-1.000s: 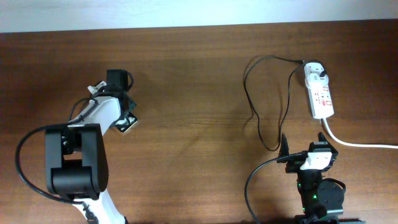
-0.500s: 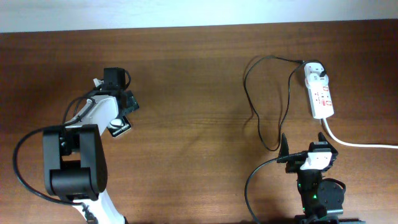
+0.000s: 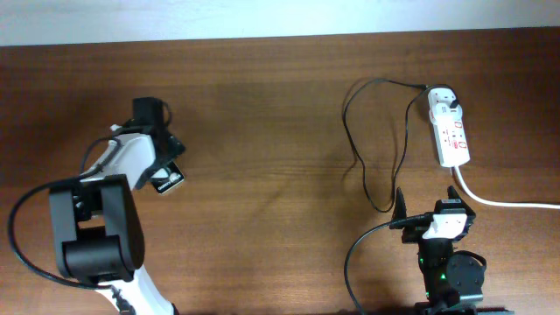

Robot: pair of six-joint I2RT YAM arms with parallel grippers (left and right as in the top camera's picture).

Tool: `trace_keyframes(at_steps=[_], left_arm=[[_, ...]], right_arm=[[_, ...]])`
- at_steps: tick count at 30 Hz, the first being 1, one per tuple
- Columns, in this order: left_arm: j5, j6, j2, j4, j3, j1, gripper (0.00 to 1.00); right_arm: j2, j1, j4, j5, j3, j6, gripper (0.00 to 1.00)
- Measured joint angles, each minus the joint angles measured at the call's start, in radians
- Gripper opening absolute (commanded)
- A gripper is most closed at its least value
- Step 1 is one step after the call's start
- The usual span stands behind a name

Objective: Plug charger to phone and switch on socket
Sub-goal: 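Close the left gripper on the black phone's edges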

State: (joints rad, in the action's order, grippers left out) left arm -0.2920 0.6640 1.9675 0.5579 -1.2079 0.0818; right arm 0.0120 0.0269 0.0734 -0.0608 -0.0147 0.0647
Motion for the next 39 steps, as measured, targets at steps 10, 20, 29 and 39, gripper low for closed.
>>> trace_keyframes(at_steps=[10,20,29,39], left_arm=[[0.081,-0.060,0.014,-0.038,-0.003,0.063,0.99],[0.104,-0.038,0.031,0.024,-0.034,0.061,0.99],[0.126,-0.039,0.030,0.055,-0.035,0.061,0.77],[0.137,-0.036,0.032,0.081,-0.048,0.062,0.68]], right_arm=[[0.000,0.000,0.000,0.000,0.000,0.000,0.99],[0.000,0.000,0.000,0.000,0.000,0.000,0.99],[0.000,0.000,0.000,0.000,0.000,0.000,0.99],[0.000,0.000,0.000,0.000,0.000,0.000,0.99]])
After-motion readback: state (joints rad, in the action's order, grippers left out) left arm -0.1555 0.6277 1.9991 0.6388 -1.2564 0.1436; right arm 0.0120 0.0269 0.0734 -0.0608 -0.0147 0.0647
